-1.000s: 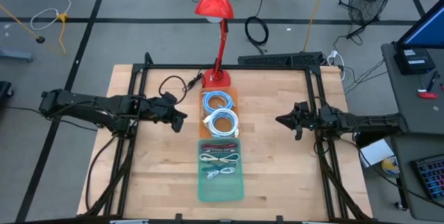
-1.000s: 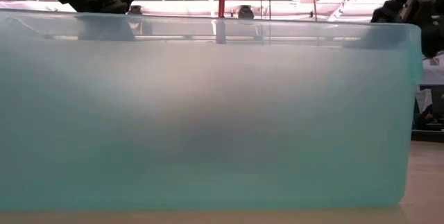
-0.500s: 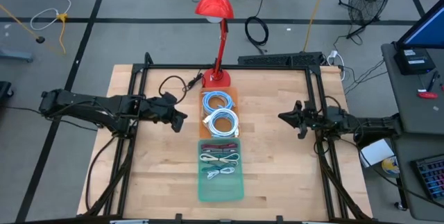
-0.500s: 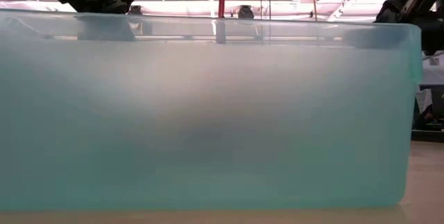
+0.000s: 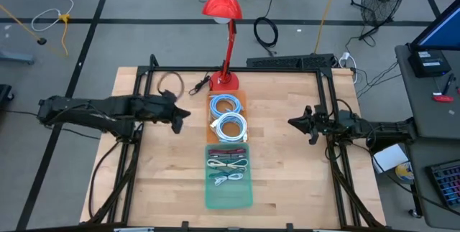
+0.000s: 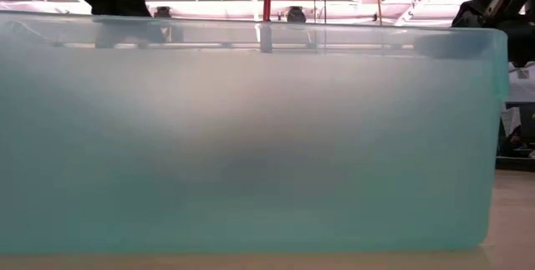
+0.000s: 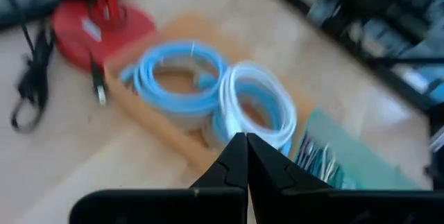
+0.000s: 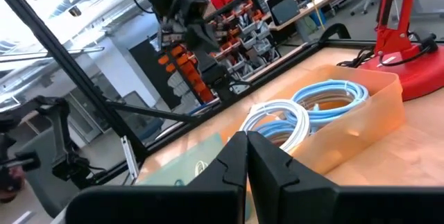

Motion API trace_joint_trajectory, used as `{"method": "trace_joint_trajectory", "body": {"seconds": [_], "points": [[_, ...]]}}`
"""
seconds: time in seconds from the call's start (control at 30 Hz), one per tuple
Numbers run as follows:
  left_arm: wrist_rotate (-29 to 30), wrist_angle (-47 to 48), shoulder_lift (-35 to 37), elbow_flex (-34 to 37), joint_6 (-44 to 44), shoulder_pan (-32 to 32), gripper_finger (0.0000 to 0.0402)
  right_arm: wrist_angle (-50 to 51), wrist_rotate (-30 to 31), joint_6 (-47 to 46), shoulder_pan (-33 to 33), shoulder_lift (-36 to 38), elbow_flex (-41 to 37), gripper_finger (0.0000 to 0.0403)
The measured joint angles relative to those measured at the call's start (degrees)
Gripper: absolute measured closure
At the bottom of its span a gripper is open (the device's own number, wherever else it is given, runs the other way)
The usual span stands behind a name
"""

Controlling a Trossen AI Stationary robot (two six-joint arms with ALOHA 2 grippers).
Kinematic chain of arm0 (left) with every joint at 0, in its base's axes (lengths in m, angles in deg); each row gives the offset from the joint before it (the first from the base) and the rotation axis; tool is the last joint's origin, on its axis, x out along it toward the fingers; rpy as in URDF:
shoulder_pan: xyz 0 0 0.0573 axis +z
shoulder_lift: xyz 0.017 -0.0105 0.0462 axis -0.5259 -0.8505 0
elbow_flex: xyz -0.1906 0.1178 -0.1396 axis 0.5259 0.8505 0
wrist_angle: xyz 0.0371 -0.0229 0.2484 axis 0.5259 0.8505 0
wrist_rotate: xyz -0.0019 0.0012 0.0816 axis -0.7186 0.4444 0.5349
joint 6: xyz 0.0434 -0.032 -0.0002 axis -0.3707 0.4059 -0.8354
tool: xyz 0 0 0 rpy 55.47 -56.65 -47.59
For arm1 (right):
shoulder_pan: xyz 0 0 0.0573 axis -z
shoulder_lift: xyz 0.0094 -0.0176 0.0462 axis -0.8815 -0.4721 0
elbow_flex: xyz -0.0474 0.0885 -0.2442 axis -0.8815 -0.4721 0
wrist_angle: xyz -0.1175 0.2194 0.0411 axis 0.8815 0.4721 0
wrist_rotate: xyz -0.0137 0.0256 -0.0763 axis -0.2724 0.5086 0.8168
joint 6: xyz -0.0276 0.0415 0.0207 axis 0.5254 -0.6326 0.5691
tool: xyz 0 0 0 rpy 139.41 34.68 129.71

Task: Sort cables
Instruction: Return to Home Position

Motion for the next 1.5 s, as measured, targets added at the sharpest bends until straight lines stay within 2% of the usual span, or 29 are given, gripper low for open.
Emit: {"method": "trace_joint_trajectory", "body": {"seconds": [0.13, 0.23, 0.4, 0.53, 0.67, 0.83, 1.03, 1.3, 1.5], "points": [[0.6, -0.6, 10.6, 4.4, -2.1, 2.2, 0.0401, 0.0, 0.0, 0.0, 0.0, 0.0, 0.0, 0.0403], [1.8, -1.0, 21.5, 11.9, -0.1, 3.7, 0.0401, 0.0, 0.0, 0.0, 0.0, 0.0, 0.0, 0.0403], [1.8, -10.0, 39.0, 24.4, 1.9, 4.7, 0.0401, -0.1, 0.0, 0.0, 0.0, 0.0, 0.0, 0.0403], [1.8, -16.5, 46.7, 31.2, -4.4, 4.7, 0.0401, -0.1, 0.0, 0.0, 0.0, 0.0, -0.1, 0.0403], [1.4, -18.9, 46.1, 34.1, -8.7, 4.5, 0.0401, -0.2, 0.0, 0.1, 0.0, 0.0, -0.1, 0.0403], [0.4, -29.3, 46.5, 39.5, -11.3, 4.5, 0.0401, -0.4, 0.0, 0.0, 0.0, 0.0, -0.1, 0.0403], [-2.3, -30.1, 46.5, 39.7, -19.0, 4.9, 0.0401, -1.3, 0.1, 0.0, 0.0, 0.0, -0.1, 0.0403], [3.2, -29.9, 45.5, 39.6, -8.8, 6.8, 0.0383, -1.9, 0.2, 0.0, 0.0, 0.0, -0.1, 0.0403], [1.5, -29.8, 45.3, 39.6, -4.0, 7.0, 0.0391, -2.2, 0.1, 0.0, 0.0, 0.0, -0.1, 0.0403]]}}
